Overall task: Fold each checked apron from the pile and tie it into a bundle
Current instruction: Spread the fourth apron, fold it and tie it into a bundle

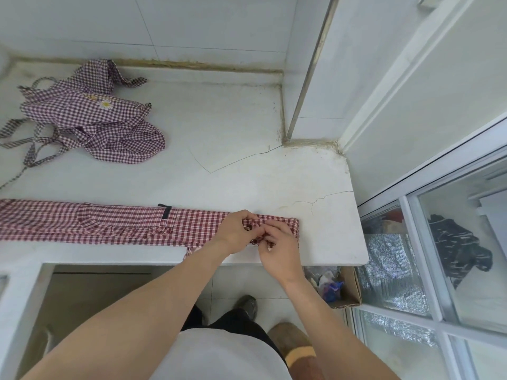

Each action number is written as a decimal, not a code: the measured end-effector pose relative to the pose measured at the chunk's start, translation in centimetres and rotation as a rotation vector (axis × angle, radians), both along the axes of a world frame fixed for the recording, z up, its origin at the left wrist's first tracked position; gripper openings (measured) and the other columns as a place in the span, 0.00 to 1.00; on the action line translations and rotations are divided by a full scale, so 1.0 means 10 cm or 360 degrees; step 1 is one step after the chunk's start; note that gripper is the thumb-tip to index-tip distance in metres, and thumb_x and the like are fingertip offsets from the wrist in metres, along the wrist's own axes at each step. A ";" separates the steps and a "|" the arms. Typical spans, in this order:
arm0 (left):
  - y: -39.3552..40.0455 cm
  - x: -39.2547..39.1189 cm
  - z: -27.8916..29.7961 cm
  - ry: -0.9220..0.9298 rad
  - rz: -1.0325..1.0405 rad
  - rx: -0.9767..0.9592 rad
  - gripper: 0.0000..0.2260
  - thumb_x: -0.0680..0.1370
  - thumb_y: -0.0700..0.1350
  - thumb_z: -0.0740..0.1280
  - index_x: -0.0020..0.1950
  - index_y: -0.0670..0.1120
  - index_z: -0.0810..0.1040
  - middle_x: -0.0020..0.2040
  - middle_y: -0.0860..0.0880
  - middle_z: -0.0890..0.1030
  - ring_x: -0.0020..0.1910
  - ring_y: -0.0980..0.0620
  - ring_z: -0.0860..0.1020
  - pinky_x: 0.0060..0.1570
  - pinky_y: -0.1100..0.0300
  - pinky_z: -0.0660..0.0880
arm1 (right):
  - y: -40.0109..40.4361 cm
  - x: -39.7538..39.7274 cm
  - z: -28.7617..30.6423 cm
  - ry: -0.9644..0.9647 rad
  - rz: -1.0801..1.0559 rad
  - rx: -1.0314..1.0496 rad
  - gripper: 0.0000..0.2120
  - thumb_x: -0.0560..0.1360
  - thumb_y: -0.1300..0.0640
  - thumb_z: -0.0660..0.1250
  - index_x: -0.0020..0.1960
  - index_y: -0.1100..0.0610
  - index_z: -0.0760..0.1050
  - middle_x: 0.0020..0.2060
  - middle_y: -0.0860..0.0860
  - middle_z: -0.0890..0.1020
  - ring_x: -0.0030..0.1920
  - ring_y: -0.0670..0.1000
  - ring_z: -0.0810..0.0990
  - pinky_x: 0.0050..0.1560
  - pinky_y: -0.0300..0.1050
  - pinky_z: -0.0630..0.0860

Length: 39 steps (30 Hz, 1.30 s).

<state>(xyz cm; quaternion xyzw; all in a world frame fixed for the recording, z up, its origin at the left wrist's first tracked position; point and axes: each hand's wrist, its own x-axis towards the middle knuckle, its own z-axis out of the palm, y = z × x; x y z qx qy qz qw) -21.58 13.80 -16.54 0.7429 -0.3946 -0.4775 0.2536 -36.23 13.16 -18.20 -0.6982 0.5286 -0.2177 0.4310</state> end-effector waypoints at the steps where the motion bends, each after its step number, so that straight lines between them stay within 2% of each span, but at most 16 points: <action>1: 0.01 -0.01 -0.01 -0.0078 -0.0026 -0.0031 0.13 0.76 0.45 0.74 0.60 0.45 0.79 0.50 0.50 0.80 0.48 0.52 0.78 0.47 0.66 0.73 | 0.01 -0.04 -0.03 0.0037 0.0027 -0.0019 0.15 0.75 0.66 0.66 0.61 0.60 0.81 0.60 0.50 0.78 0.59 0.49 0.78 0.61 0.42 0.76; 3: 0.00 -0.02 -0.03 -0.0208 -0.0027 -0.0064 0.10 0.77 0.42 0.71 0.58 0.45 0.80 0.51 0.49 0.80 0.46 0.53 0.77 0.41 0.71 0.70 | 0.03 -0.12 -0.06 0.0109 -0.0056 -0.0165 0.11 0.77 0.61 0.67 0.57 0.58 0.84 0.58 0.51 0.80 0.60 0.51 0.74 0.61 0.46 0.75; 5: -0.02 -0.03 -0.07 -0.0333 -0.0013 -0.0087 0.07 0.78 0.40 0.69 0.55 0.44 0.82 0.52 0.45 0.82 0.41 0.52 0.77 0.41 0.67 0.71 | 0.01 -0.18 -0.09 0.0224 -0.0220 -0.0427 0.05 0.77 0.57 0.71 0.49 0.56 0.86 0.52 0.50 0.81 0.56 0.51 0.71 0.57 0.46 0.73; 7: -0.04 -0.04 -0.09 -0.0517 -0.0094 -0.0130 0.07 0.78 0.42 0.68 0.55 0.45 0.83 0.54 0.43 0.81 0.44 0.50 0.78 0.45 0.62 0.73 | -0.06 -0.20 -0.10 0.0306 -0.0365 -0.0534 0.04 0.75 0.54 0.74 0.45 0.55 0.85 0.48 0.49 0.80 0.53 0.52 0.69 0.55 0.46 0.70; 10: -0.02 -0.08 -0.13 -0.1024 -0.0274 -0.0173 0.11 0.78 0.48 0.69 0.59 0.48 0.80 0.58 0.45 0.75 0.58 0.45 0.72 0.60 0.53 0.70 | -0.14 -0.21 -0.10 0.0244 -0.0400 -0.0372 0.05 0.74 0.53 0.74 0.44 0.55 0.84 0.45 0.49 0.79 0.54 0.52 0.69 0.55 0.43 0.69; 12: -0.01 -0.13 -0.12 -0.1321 -0.0354 -0.0299 0.12 0.75 0.47 0.71 0.58 0.47 0.78 0.56 0.45 0.74 0.57 0.44 0.70 0.58 0.51 0.69 | -0.19 -0.22 -0.08 0.0175 -0.0421 -0.0227 0.04 0.74 0.55 0.74 0.43 0.54 0.82 0.43 0.48 0.77 0.53 0.50 0.69 0.52 0.39 0.66; 14: 0.00 -0.21 -0.14 -0.1423 -0.0458 -0.0556 0.16 0.68 0.38 0.75 0.54 0.46 0.78 0.50 0.45 0.75 0.50 0.45 0.72 0.50 0.52 0.71 | -0.24 -0.24 -0.06 0.0146 -0.0459 -0.0152 0.04 0.74 0.56 0.75 0.41 0.52 0.81 0.41 0.46 0.76 0.50 0.48 0.69 0.49 0.37 0.64; 18: 0.02 -0.29 -0.25 -0.1202 -0.0718 -0.0664 0.19 0.70 0.28 0.66 0.59 0.41 0.77 0.53 0.43 0.77 0.50 0.42 0.75 0.52 0.50 0.73 | -0.31 -0.26 -0.04 0.0142 -0.0480 -0.0075 0.04 0.72 0.56 0.77 0.40 0.52 0.82 0.40 0.45 0.77 0.48 0.47 0.72 0.48 0.39 0.68; 20: 0.03 -0.27 -0.31 -0.1154 -0.0684 -0.0695 0.18 0.67 0.26 0.67 0.54 0.39 0.78 0.49 0.42 0.79 0.46 0.41 0.77 0.48 0.48 0.77 | -0.34 -0.27 -0.05 0.0137 -0.0511 -0.0026 0.06 0.70 0.56 0.78 0.42 0.51 0.81 0.42 0.46 0.77 0.47 0.48 0.75 0.49 0.42 0.72; 23: 0.05 -0.27 -0.36 -0.0998 -0.0516 -0.0704 0.14 0.65 0.26 0.70 0.47 0.39 0.79 0.43 0.43 0.79 0.40 0.42 0.77 0.40 0.49 0.78 | -0.37 -0.30 -0.05 0.0154 -0.0599 0.0057 0.19 0.67 0.57 0.79 0.53 0.56 0.76 0.51 0.50 0.72 0.46 0.49 0.75 0.51 0.42 0.73; 26: 0.10 -0.24 -0.37 -0.0735 -0.0306 -0.0756 0.09 0.71 0.28 0.69 0.47 0.39 0.80 0.44 0.45 0.78 0.44 0.48 0.75 0.45 0.57 0.76 | -0.47 -0.31 -0.03 0.0305 -0.0498 0.0255 0.29 0.69 0.53 0.78 0.64 0.59 0.71 0.55 0.53 0.75 0.53 0.52 0.76 0.55 0.42 0.72; 29: 0.13 -0.13 -0.34 -0.0330 0.0001 -0.0647 0.08 0.74 0.31 0.72 0.47 0.43 0.85 0.44 0.52 0.78 0.42 0.60 0.75 0.47 0.73 0.71 | -0.58 -0.30 0.01 0.0517 -0.0313 0.0398 0.20 0.72 0.49 0.75 0.56 0.60 0.78 0.49 0.53 0.82 0.51 0.54 0.81 0.53 0.48 0.78; 32: 0.11 -0.08 -0.35 -0.0157 0.0089 -0.0559 0.09 0.72 0.31 0.73 0.44 0.44 0.86 0.43 0.53 0.78 0.39 0.63 0.76 0.43 0.73 0.72 | -0.61 -0.26 0.04 0.0773 -0.0067 0.0356 0.15 0.75 0.46 0.71 0.49 0.58 0.80 0.47 0.53 0.82 0.54 0.55 0.78 0.57 0.50 0.75; 34: 0.11 -0.10 -0.33 -0.0215 0.0047 -0.0551 0.09 0.71 0.30 0.74 0.44 0.43 0.86 0.43 0.53 0.77 0.39 0.61 0.75 0.43 0.72 0.72 | -0.62 -0.25 0.10 0.0779 -0.0014 0.0309 0.14 0.75 0.48 0.70 0.52 0.58 0.78 0.50 0.53 0.78 0.56 0.54 0.74 0.58 0.49 0.73; 37: 0.10 -0.14 -0.32 -0.0671 -0.0217 -0.0703 0.09 0.66 0.31 0.76 0.41 0.43 0.85 0.41 0.50 0.80 0.45 0.47 0.75 0.47 0.57 0.70 | -0.61 -0.22 0.26 0.0405 -0.0045 0.0441 0.06 0.70 0.56 0.74 0.44 0.57 0.79 0.39 0.50 0.81 0.40 0.50 0.79 0.41 0.44 0.74; 39: 0.08 -0.14 -0.31 -0.0906 -0.0300 -0.0743 0.08 0.64 0.34 0.77 0.38 0.45 0.83 0.39 0.51 0.81 0.45 0.43 0.76 0.46 0.51 0.68 | -0.57 -0.17 0.38 0.0158 -0.0151 0.0530 0.05 0.67 0.61 0.75 0.38 0.56 0.79 0.33 0.50 0.82 0.34 0.48 0.79 0.35 0.43 0.73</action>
